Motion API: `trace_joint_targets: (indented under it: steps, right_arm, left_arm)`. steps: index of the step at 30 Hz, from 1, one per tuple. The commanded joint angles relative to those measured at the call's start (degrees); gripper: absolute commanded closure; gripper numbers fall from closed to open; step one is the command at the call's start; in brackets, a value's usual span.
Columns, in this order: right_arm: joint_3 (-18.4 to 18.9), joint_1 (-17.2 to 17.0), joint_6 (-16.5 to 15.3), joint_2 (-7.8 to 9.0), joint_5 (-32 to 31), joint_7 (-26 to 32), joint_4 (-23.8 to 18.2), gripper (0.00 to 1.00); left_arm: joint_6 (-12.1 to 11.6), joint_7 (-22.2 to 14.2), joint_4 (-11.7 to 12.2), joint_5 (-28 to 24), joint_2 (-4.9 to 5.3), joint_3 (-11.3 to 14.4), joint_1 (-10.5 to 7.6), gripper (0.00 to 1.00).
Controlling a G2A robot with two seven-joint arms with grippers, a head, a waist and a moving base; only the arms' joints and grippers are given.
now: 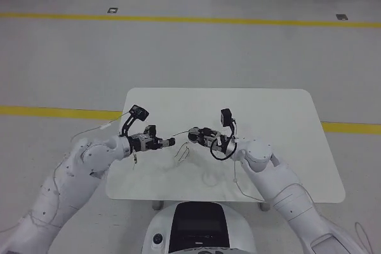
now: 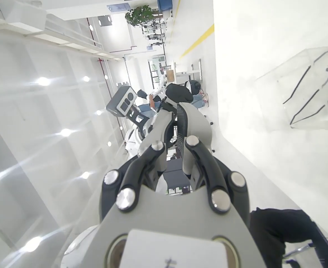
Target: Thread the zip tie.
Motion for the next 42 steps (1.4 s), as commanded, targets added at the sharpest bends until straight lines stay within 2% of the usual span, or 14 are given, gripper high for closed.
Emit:
trace_joint_targets:
  steps: [1, 5, 6, 7, 14, 15, 16, 20, 23, 30, 33, 42]
  right_arm:
    - [0.0, -0.1, -0.8, 0.07, -0.7, 0.2, -0.2, 1.0]
    - [-0.5, -0.1, -3.0, 0.0, -1.7, 0.5, -0.3, 1.0]
    - [-0.6, 0.0, -3.6, -0.05, -1.4, 0.9, -0.4, 1.0]
    - [-0.6, 0.0, -3.6, -0.05, -1.4, 0.9, -0.4, 1.0]
    - [-0.6, 0.0, -3.6, -0.05, -1.4, 0.9, -0.4, 1.0]
    - [-0.6, -0.2, -3.7, -0.04, -1.8, 0.4, -0.4, 1.0]
    - [-0.7, -0.4, -4.3, 0.04, -3.4, -0.3, -0.9, 1.0]
    - [-0.4, -1.4, -8.3, 0.28, -3.3, 2.3, -1.4, 1.0]
    - [-0.4, -1.6, -11.0, 0.31, -2.7, 4.0, -1.2, 1.0]
    - [-1.0, -1.1, -14.8, 0.04, -0.1, 6.5, -0.5, 1.0]
    - [-1.5, -0.5, -14.7, -0.14, 1.5, 8.1, 0.4, 1.0]
    - [-1.6, 0.0, -14.6, -0.19, 0.5, 7.2, 1.1, 1.0]
  left_arm:
    - [0.0, -2.3, 1.6, -6.7, -0.06, 0.4, -0.72, 0.0]
    - [0.0, -8.0, 5.9, -15.8, -0.44, 1.7, -2.96, 0.0]
    - [0.0, -9.4, 6.4, -16.6, -0.57, 2.2, -3.6, 0.0]
    - [0.0, -9.8, 6.9, -16.6, -0.64, 2.5, -4.03, 0.0]
    - [0.2, -9.2, 7.0, -17.7, -0.73, 2.6, -3.73, 0.0]
    - [0.0, -8.8, 7.0, -21.5, -0.92, 2.6, -3.31, 0.0]
    - [0.0, -10.3, 7.7, -26.9, -1.07, 2.3, -3.08, 0.0]
    - [0.0, -15.1, 10.6, -38.0, -1.45, 1.1, -3.33, 0.0]
    - [0.0, -18.4, 13.0, -43.7, -1.99, 0.4, -3.58, 0.0]
    - [0.0, -21.0, 16.8, -45.0, -3.4, 0.5, -4.69, 0.0]
    - [0.0, -23.2, 18.1, -47.6, -4.08, 0.6, -4.77, 0.0]
    - [0.0, -23.4, 18.4, -47.8, -4.14, 0.6, -4.82, 0.0]
